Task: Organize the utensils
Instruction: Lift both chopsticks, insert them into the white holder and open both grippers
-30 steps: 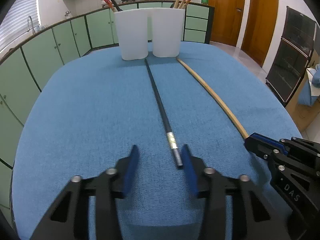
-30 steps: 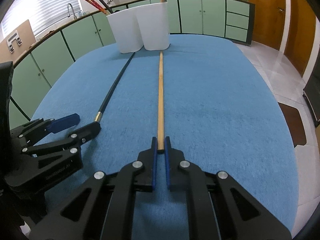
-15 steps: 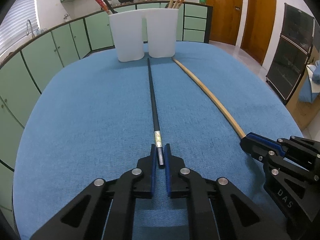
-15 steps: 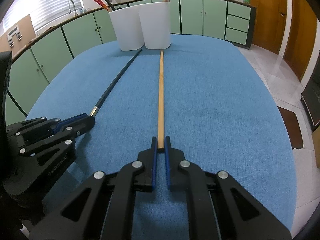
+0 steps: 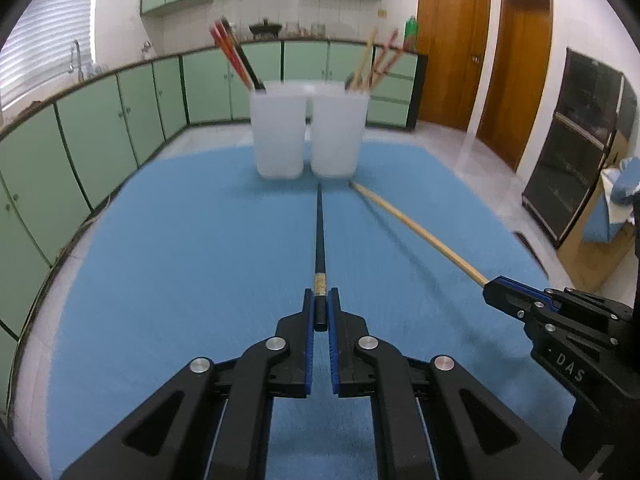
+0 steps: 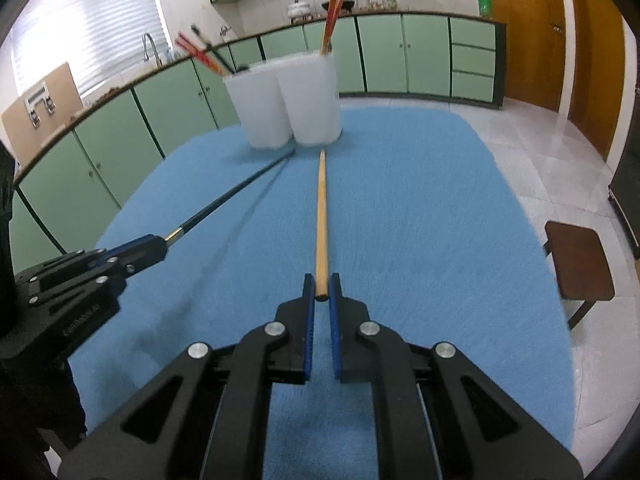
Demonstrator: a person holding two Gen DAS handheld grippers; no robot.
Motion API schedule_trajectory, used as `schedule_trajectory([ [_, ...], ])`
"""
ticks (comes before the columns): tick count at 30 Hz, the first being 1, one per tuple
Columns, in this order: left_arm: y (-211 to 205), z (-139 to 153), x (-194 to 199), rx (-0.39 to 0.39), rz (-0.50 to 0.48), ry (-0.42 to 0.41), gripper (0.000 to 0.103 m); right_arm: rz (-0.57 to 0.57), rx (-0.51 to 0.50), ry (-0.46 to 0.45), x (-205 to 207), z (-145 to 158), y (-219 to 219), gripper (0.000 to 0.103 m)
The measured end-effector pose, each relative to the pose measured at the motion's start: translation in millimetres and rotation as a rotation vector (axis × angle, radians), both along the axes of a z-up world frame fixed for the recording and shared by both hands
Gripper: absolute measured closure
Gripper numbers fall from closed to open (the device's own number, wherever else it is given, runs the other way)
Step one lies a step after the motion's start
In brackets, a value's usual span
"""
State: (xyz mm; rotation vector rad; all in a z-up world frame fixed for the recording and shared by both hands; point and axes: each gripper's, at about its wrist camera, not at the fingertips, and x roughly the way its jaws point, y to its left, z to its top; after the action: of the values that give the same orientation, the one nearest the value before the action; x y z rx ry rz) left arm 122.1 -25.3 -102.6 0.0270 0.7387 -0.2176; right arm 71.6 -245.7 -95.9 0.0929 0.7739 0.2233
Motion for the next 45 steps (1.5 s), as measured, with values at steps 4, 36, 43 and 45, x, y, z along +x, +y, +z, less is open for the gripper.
schedule_trajectory([
  [4, 6, 29, 0, -0.02, 0.005, -0.069, 0.097, 0.0, 0.012, -0.06, -1, 26, -6, 0.097],
  [36, 7, 184, 52, -0.079, -0.131, -0.355, 0.097, 0.192, 0.041, -0.354, 81, 229, 12, 0.097],
  [43, 2, 236, 112, -0.075, -0.098, -0.473, 0.097, 0.15, 0.02, -0.466, 139, 277, 19, 0.097],
  [45, 0, 243, 126, -0.065, -0.082, -0.497, 0.097, 0.131, 0.017, -0.482, 160, 284, 19, 0.097],
])
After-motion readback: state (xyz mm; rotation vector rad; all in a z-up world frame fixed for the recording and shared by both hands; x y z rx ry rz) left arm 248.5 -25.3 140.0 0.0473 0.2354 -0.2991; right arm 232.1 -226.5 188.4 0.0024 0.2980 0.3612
